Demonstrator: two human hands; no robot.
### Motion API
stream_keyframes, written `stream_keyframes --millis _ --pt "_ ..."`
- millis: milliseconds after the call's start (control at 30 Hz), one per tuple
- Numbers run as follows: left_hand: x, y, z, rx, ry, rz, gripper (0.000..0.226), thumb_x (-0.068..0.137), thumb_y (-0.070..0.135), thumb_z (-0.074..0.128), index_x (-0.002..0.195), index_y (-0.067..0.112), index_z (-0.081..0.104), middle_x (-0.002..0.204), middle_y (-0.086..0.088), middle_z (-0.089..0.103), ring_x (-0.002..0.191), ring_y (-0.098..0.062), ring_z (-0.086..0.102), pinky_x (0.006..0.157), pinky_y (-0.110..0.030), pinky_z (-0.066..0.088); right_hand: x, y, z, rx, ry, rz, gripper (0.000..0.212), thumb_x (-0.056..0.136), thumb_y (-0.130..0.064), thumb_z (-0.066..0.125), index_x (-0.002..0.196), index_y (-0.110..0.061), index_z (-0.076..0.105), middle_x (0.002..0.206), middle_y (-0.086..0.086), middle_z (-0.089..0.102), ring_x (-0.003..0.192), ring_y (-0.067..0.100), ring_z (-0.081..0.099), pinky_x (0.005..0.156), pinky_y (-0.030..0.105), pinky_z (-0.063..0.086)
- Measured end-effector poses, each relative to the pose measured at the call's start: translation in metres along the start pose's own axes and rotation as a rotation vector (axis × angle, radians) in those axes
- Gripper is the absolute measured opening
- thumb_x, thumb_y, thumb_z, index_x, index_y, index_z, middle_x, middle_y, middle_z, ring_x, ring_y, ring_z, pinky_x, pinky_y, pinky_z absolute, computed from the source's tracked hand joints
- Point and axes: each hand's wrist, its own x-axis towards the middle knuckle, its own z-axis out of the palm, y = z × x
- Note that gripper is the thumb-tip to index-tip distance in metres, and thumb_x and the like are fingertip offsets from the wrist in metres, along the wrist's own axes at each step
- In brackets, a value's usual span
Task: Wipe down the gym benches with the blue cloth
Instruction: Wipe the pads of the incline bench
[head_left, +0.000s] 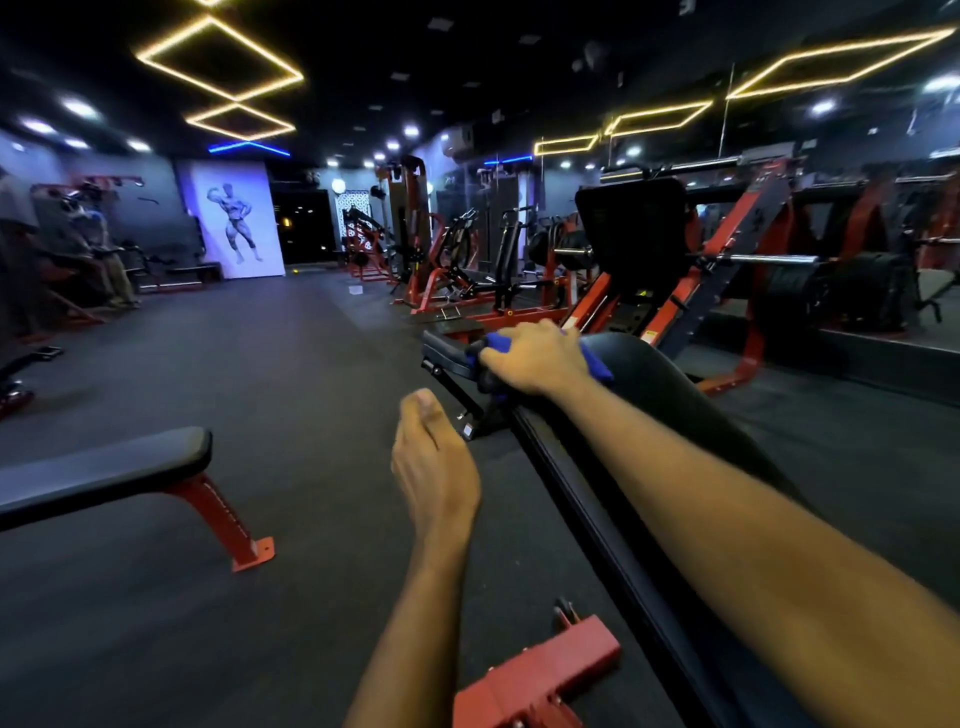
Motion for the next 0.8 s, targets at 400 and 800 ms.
stream_keyframes --millis 400,800 --pt "0.031 0.060 0.088 0.541 -0.614 -0.158 0.097 0.083 0.079 0.039 0.155 0.022 0.012 0.154 -0.024 0.022 0.133 -0.047 0.034 0.106 -0.056 0.034 -0.022 0.162 -0.013 0.535 0.120 0.773 0.049 0.097 -0.038 0.040 0.127 -0.005 0.061 0.134 0.023 0.057 0.122 0.039 0.054 0.100 0.040 0.042" --pt "-0.016 0.038 0.075 0.101 -0.409 -0.226 0.072 0.094 0.039 0.053 0.154 0.038 0.014 0.153 -0.013 0.024 0.128 -0.042 0.043 0.108 -0.042 0.032 -0.054 0.217 0.035 0.841 -0.162 0.689 0.062 0.105 -0.046 0.026 0.143 0.000 0.044 0.145 0.021 0.047 0.134 0.035 0.045 0.115 0.043 0.032"
